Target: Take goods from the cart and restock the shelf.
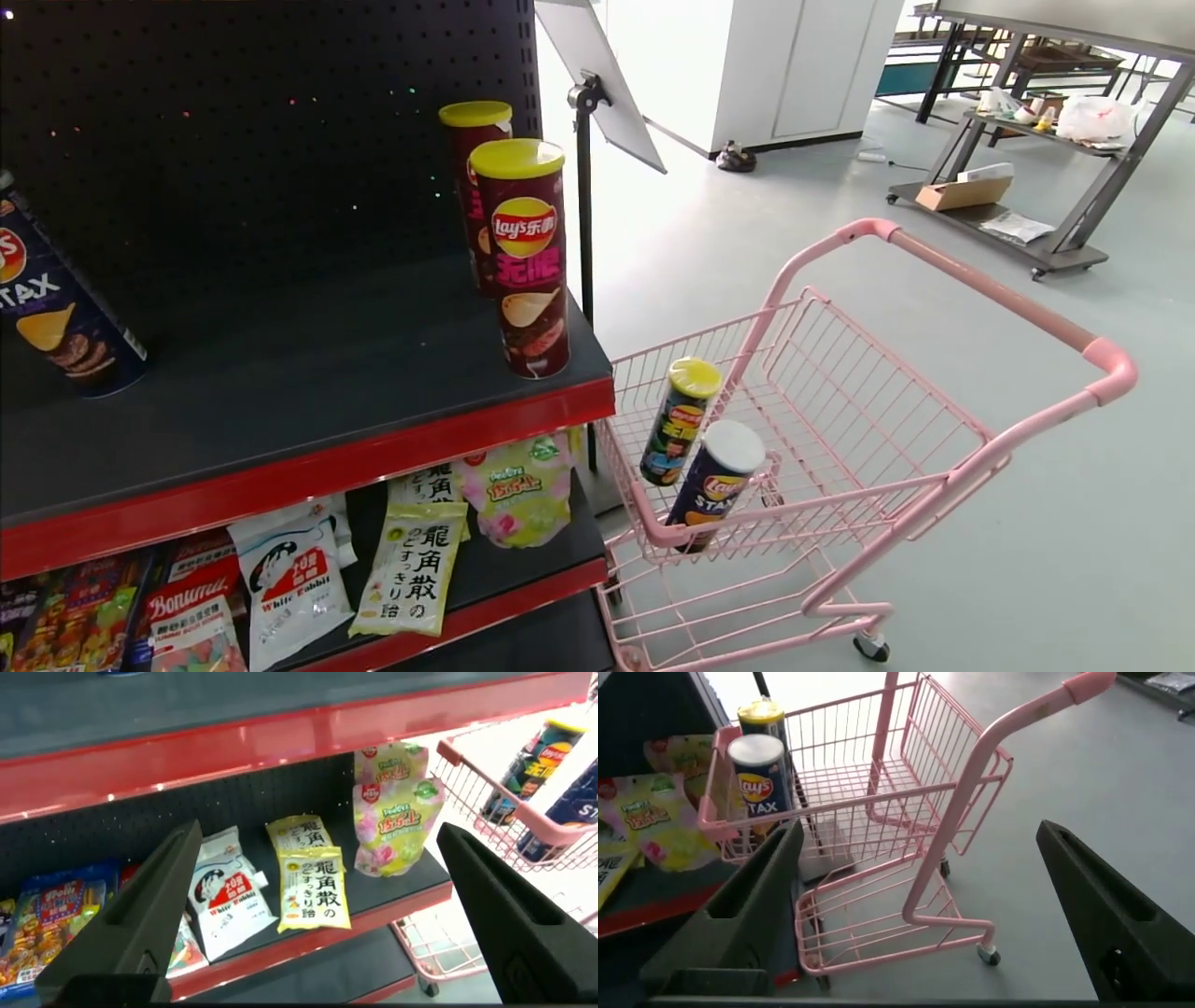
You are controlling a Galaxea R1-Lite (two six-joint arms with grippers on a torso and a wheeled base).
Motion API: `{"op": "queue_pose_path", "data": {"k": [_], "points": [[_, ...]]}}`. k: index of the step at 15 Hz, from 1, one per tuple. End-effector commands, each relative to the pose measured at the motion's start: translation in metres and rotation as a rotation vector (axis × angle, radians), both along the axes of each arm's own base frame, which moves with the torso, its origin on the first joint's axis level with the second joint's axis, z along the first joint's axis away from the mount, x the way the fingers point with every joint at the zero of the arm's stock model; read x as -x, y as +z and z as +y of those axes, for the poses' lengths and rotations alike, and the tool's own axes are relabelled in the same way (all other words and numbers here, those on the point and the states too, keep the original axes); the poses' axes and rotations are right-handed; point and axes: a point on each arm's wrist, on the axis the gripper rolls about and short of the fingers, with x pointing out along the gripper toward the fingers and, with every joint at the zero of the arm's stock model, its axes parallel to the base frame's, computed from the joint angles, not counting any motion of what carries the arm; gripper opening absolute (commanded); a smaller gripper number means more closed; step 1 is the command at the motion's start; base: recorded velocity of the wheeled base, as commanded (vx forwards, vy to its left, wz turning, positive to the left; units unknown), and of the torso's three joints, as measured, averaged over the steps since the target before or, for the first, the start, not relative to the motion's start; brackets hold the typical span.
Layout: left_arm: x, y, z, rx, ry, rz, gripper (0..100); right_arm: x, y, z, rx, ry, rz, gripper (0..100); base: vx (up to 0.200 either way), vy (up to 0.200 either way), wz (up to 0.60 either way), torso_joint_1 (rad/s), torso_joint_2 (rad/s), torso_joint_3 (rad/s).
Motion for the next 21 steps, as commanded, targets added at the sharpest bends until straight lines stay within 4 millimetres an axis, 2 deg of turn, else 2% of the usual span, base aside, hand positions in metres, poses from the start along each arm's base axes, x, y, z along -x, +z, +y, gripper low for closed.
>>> {"op": "queue_pose_path", "data": {"k": [1, 11, 18, 19, 20, 21], "points": [[0.000, 0.000, 0.000, 0.000, 0.000, 0.001, 100, 0.000, 0.000, 0.000, 0.000, 0.000, 0.000, 100, 0.000, 0.000, 0.00, -0.154, 0.40, 0.256], [0.000, 0.000, 0.000, 0.000, 0.000, 0.001, 100, 0.000, 0.000, 0.000, 0.005, 0.001, 0.000, 100, 0.000, 0.000, 0.00, -0.161, 0.50, 0.337], [0.000, 0.000, 0.000, 0.000, 0.002, -0.001, 100, 0.000, 0.001, 0.000, 0.011, 0.004, -0.005, 100, 0.000, 0.000, 0.00, -0.014, 0.05, 0.035], [0.000, 0.000, 0.000, 0.000, 0.002, 0.001, 100, 0.004, 0.026, 0.000, 0.003, 0.018, -0.048, 100, 0.000, 0.000, 0.00, 0.000, 0.00, 0.000], [0.000, 0.000, 0.000, 0.000, 0.002, 0.001, 100, -0.013, 0.090, 0.000, -0.061, 0.024, -0.012, 100, 0.000, 0.000, 0.00, 0.000, 0.00, 0.000], [0.000, 0.000, 0.000, 0.000, 0.002, 0.001, 100, -0.021, 0.113, 0.000, -0.117, 0.027, -0.012, 100, 0.000, 0.000, 0.00, 0.000, 0.00, 0.000]]}}
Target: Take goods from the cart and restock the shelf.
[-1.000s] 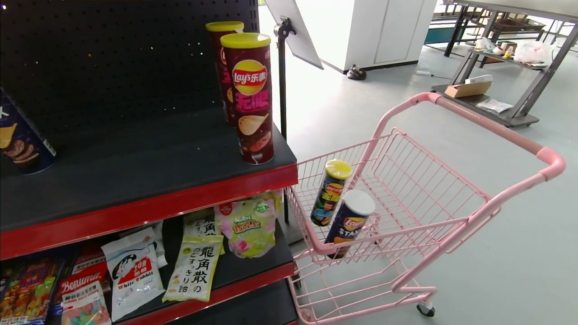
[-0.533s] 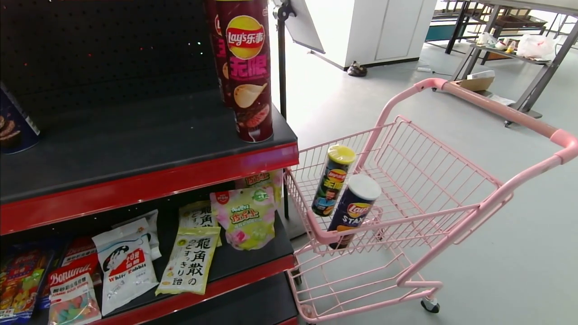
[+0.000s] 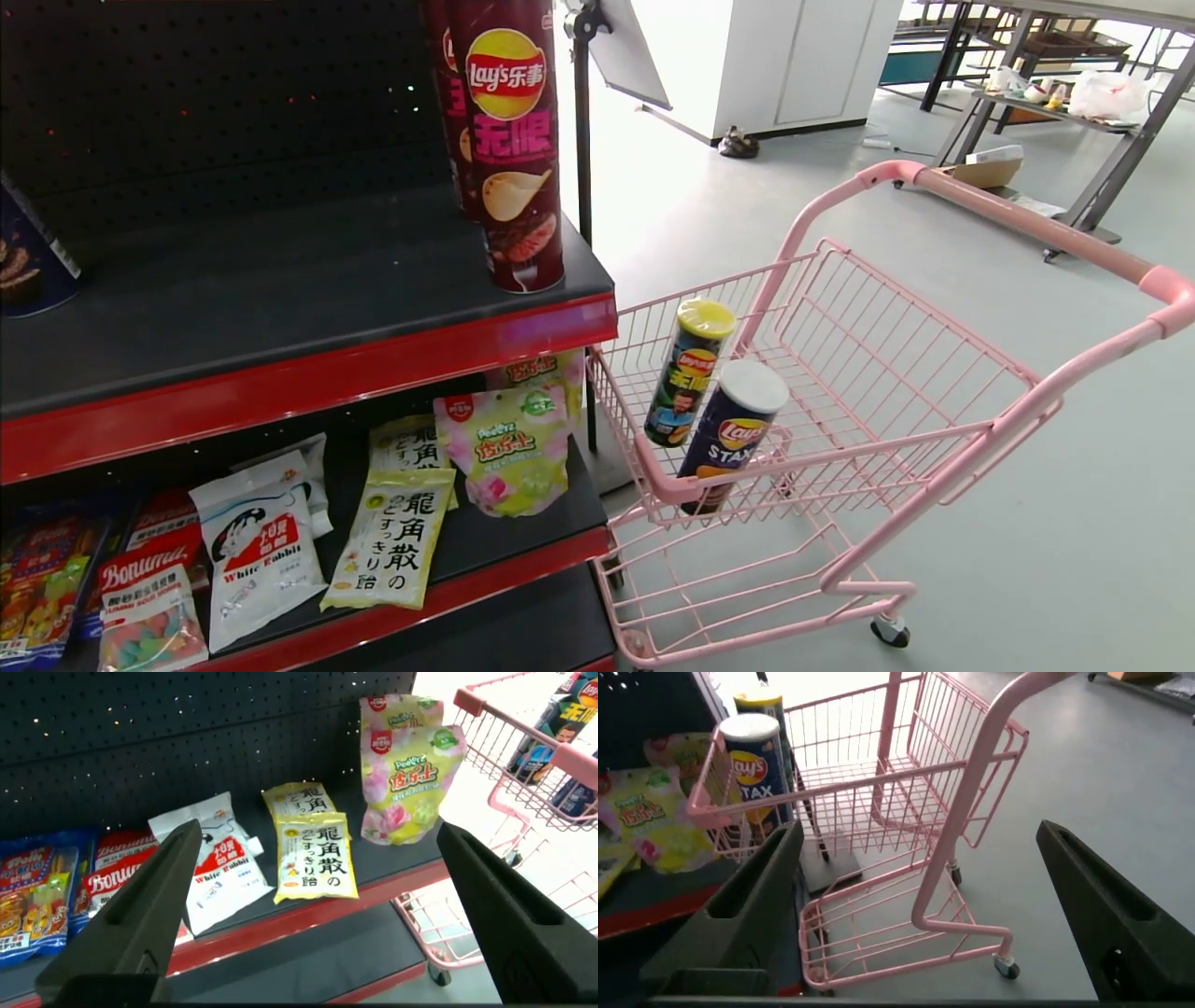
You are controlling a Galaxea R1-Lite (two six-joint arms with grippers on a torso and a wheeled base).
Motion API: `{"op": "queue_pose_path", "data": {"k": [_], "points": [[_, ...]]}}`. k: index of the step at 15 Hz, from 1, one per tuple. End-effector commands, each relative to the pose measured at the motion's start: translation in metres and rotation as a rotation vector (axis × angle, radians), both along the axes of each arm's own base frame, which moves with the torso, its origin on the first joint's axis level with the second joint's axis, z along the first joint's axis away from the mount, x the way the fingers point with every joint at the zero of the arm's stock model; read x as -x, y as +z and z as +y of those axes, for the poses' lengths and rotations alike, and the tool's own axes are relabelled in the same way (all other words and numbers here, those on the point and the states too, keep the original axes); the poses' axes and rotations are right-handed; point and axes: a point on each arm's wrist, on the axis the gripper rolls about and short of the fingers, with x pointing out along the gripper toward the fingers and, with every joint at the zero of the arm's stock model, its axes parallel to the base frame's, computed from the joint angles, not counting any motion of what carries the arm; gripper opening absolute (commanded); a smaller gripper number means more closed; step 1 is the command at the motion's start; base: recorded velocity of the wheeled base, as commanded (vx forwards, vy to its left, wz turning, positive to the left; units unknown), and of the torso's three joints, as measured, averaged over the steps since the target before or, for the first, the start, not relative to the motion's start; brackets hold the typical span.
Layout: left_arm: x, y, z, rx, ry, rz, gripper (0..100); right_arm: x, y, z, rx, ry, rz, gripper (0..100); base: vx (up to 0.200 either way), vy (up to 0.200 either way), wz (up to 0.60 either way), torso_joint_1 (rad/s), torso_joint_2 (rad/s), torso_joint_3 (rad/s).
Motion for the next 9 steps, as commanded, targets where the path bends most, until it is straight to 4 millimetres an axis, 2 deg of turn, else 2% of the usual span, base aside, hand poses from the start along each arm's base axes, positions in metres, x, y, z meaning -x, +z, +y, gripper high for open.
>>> {"op": "queue_pose_path", "data": {"k": [1, 2, 3, 4, 5, 6, 8, 9], "points": [[0.000, 0.000, 0.000, 0.000, 0.000, 0.001, 100, -0.053, 0.138, 0.002, -0.115, 0.063, 0.052, 100, 0.000, 0.000, 0.00, 0.000, 0.00, 0.000], [0.000, 0.000, 0.000, 0.000, 0.000, 0.001, 100, -0.060, 0.140, 0.002, -0.090, 0.081, 0.073, 100, 0.000, 0.000, 0.00, 0.000, 0.00, 0.000], [0.000, 0.000, 0.000, 0.000, 0.000, 0.001, 100, -0.085, 0.138, 0.005, -0.017, 0.141, 0.149, 100, 0.000, 0.000, 0.00, 0.000, 0.00, 0.000], [0.000, 0.000, 0.000, 0.000, 0.000, 0.001, 100, -0.104, 0.135, 0.006, -0.025, 0.145, 0.185, 100, 0.000, 0.000, 0.00, 0.000, 0.00, 0.000], [0.000, 0.000, 0.000, 0.000, 0.003, 0.000, 100, -0.136, 0.130, 0.008, -0.044, 0.148, 0.211, 100, 0.000, 0.000, 0.00, 0.000, 0.00, 0.000], [0.000, 0.000, 0.000, 0.001, 0.017, 0.000, 100, -0.159, 0.118, 0.012, -0.050, 0.167, 0.229, 100, 0.000, 0.000, 0.00, 0.000, 0.00, 0.000], [0.000, 0.000, 0.000, 0.000, 0.017, 0.001, 100, -0.190, 0.094, 0.024, -0.081, 0.236, 0.266, 100, 0.000, 0.000, 0.00, 0.000, 0.00, 0.000], [0.000, 0.000, 0.000, 0.000, 0.017, 0.001, 100, -0.197, 0.084, 0.029, -0.114, 0.280, 0.306, 100, 0.000, 0.000, 0.00, 0.000, 0.00, 0.000]]}}
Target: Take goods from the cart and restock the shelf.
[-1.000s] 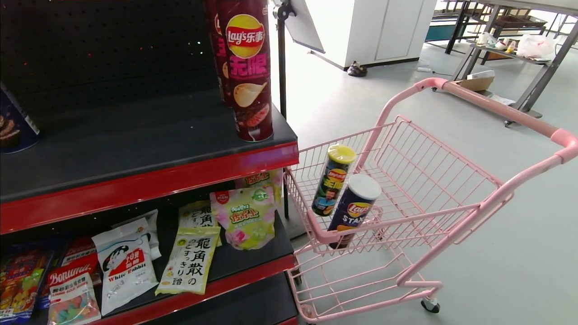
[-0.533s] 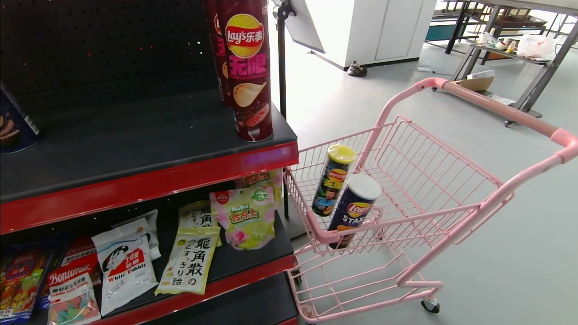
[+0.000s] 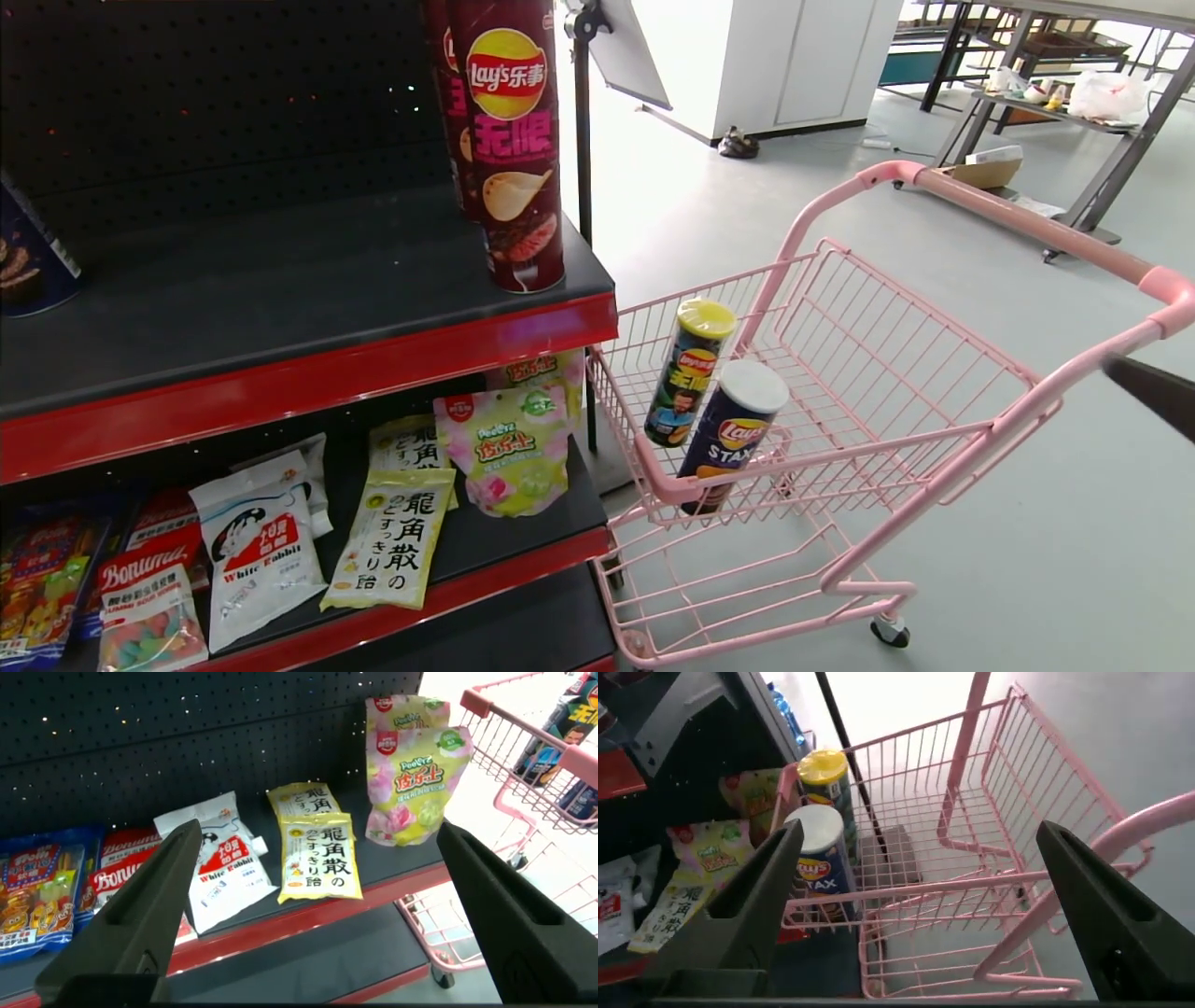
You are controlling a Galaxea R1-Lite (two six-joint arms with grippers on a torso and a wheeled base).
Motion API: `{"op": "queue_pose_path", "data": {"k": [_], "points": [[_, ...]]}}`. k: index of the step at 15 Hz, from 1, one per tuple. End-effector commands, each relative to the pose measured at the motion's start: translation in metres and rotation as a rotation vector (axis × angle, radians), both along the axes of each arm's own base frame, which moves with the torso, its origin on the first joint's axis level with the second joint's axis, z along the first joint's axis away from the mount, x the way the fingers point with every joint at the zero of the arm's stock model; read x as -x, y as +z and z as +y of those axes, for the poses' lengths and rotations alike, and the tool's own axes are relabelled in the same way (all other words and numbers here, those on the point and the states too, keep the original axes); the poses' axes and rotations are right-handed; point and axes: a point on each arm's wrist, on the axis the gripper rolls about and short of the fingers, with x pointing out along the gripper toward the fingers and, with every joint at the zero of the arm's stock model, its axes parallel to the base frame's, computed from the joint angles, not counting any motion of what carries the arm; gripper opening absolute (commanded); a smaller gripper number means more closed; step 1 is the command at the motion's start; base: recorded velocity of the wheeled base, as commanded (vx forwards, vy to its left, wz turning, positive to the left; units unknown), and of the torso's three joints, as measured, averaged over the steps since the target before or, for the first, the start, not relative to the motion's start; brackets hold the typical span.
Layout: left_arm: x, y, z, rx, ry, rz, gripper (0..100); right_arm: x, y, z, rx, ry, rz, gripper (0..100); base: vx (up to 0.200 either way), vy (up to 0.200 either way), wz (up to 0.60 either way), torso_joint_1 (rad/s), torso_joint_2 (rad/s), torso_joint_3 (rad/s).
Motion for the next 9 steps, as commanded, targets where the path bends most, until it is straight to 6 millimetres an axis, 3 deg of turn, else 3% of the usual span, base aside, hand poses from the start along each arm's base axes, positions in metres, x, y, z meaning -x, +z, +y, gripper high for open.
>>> {"op": "queue_pose_path", "data": {"k": [1, 4, 9], "points": [[0.000, 0.000, 0.000, 0.000, 0.000, 0.001, 100, -0.060, -0.049, 0.025, -0.035, 0.145, 0.246, 100, 0.000, 0.000, 0.00, 0.000, 0.00, 0.000], [0.000, 0.000, 0.000, -0.002, 0.000, 0.001, 100, -0.065, -0.071, 0.041, -0.022, 0.214, 0.352, 100, 0.000, 0.000, 0.00, 0.000, 0.00, 0.000], [0.000, 0.000, 0.000, 0.001, 0.003, 0.001, 100, -0.093, -0.084, 0.067, -0.016, 0.296, 0.369, 100, 0.000, 0.000, 0.00, 0.000, 0.00, 0.000]]}}
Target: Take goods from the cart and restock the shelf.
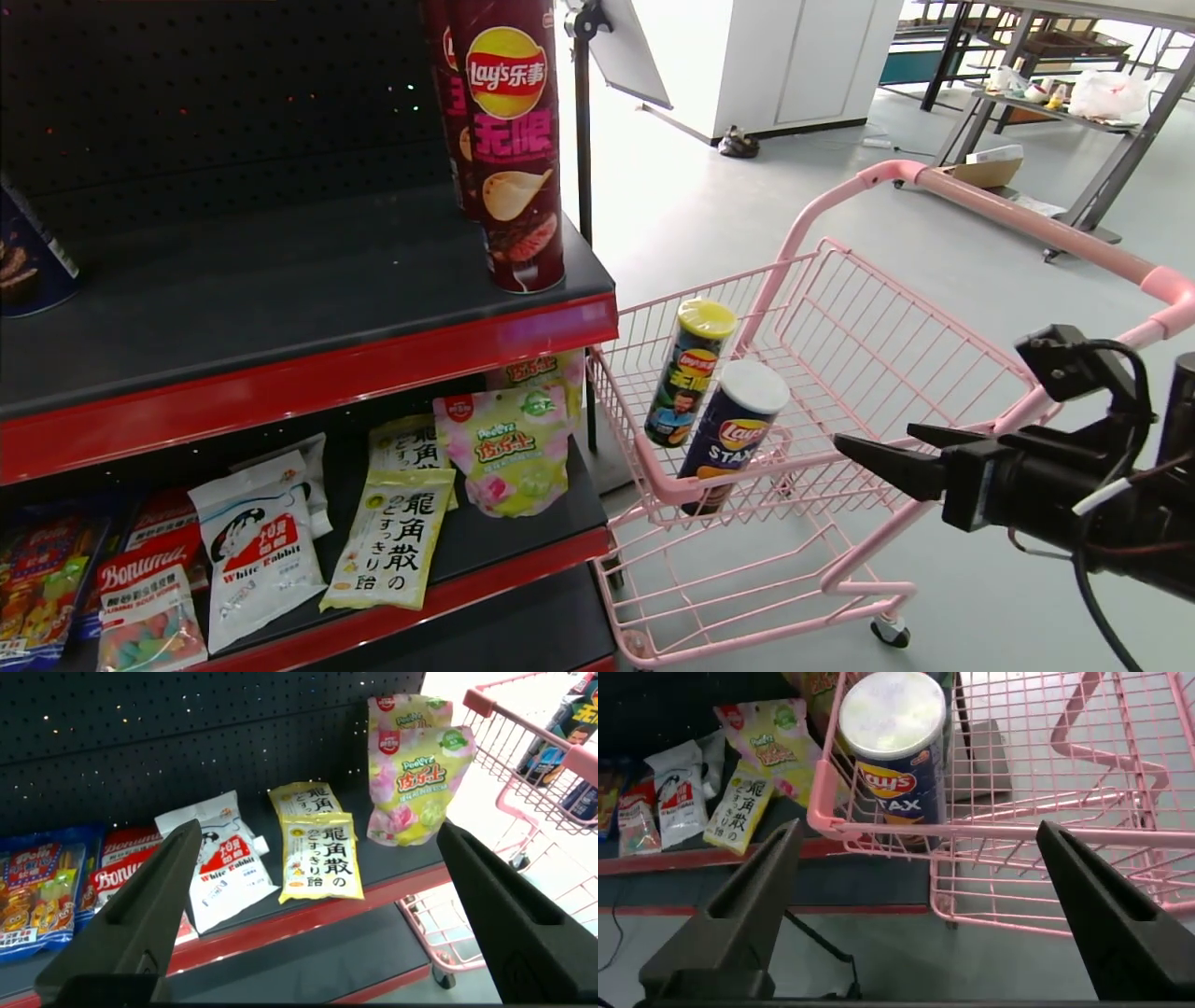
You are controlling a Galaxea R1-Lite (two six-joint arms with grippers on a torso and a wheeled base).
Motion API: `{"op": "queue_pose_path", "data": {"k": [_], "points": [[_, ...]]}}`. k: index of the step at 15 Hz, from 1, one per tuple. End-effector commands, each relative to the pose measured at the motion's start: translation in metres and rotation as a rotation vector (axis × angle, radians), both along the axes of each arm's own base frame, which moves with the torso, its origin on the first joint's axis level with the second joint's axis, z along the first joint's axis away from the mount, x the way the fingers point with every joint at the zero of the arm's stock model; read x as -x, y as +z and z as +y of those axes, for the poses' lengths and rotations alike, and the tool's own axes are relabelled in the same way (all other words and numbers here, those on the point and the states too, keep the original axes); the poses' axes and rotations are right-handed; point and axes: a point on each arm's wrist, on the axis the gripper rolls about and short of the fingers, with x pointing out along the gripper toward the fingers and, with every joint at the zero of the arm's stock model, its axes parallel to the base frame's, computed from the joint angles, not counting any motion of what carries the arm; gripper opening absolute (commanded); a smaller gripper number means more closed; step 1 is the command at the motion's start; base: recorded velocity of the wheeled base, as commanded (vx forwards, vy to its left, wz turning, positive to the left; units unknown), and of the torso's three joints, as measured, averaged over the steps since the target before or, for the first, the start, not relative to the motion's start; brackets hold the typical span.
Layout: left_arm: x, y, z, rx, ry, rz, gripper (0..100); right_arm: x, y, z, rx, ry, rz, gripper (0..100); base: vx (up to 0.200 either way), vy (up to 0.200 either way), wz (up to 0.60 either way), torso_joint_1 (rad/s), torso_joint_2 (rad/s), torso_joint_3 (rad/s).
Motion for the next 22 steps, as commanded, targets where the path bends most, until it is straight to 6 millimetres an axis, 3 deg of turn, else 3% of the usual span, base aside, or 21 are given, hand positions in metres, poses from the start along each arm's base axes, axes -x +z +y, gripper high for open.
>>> {"op": "queue_pose_path", "data": {"k": [1, 5, 10, 22], "points": [[0.000, 0.000, 0.000, 0.000, 0.000, 0.001, 100, -0.021, -0.019, 0.015, 0.022, 0.033, 0.060, 100, 0.000, 0.000, 0.00, 0.000, 0.00, 0.000], [0.000, 0.000, 0.000, 0.000, 0.000, 0.001, 100, -0.050, -0.028, 0.028, 0.023, 0.060, 0.075, 100, 0.000, 0.000, 0.00, 0.000, 0.00, 0.000], [0.000, 0.000, 0.000, 0.000, 0.000, 0.001, 100, -0.059, -0.034, 0.048, 0.027, 0.115, 0.091, 100, 0.000, 0.000, 0.00, 0.000, 0.00, 0.000], [0.000, 0.000, 0.000, 0.000, 0.000, 0.001, 100, -0.102, -0.068, 0.068, 0.051, 0.108, 0.130, 100, 0.000, 0.000, 0.00, 0.000, 0.00, 0.000]]}}
